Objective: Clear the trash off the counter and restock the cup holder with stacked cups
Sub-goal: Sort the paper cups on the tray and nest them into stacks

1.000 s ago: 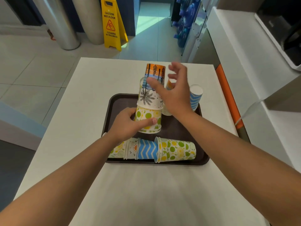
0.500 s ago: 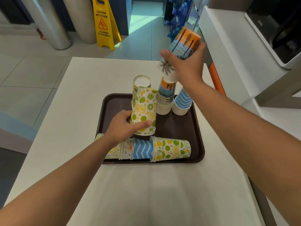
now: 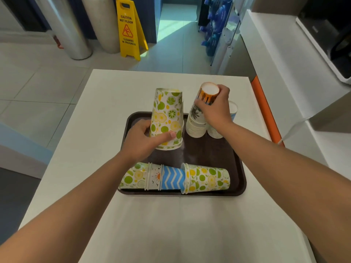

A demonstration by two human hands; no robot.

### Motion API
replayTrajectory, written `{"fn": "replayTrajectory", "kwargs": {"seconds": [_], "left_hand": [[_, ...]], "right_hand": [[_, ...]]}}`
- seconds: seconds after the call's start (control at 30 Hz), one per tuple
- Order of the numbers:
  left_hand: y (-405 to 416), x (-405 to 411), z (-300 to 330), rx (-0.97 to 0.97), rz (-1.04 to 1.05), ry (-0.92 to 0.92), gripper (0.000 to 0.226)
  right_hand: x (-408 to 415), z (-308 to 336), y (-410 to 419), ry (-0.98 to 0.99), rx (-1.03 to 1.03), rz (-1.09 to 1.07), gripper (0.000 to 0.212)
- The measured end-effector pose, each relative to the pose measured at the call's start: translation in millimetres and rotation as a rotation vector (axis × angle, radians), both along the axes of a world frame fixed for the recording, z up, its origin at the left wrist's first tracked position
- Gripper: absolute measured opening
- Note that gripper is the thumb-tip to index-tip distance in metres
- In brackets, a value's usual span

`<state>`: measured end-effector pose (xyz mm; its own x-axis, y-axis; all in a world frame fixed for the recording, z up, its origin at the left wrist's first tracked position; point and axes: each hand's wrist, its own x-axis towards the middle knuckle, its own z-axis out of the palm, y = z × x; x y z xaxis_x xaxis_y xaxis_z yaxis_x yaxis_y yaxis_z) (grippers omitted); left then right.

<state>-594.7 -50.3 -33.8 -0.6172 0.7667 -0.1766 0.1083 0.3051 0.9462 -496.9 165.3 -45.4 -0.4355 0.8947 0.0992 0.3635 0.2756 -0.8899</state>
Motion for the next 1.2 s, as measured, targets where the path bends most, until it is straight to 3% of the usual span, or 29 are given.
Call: {"fn": "replayTrajectory", "kwargs": {"seconds": [0.13, 0.3, 0.53, 0.73, 1.2], "left_hand": [[9, -11, 18, 0.133, 0.100, 0.064, 0.023], [38, -29, 27, 0.227, 0.207, 0.156, 0.049], [78, -35, 6, 0.093, 0.140, 0.311, 0.071], [86, -39, -26, -0.003, 0.098, 0.341, 0.066], [84, -34, -60, -0.168, 0.032, 0.284, 0.079]], "right_hand": [[5, 0, -2, -0.054, 0.075, 0.046, 0.085], [8, 0, -4, -0.099, 0.075, 0.092, 0.076], [11, -5, -6, -0.061, 0.064, 0.107, 0.072], [12, -10, -9, -0.016, 0.053, 0.085, 0.074], [9, -21, -16, 0.028, 0.031, -0.005, 0.069]]}}
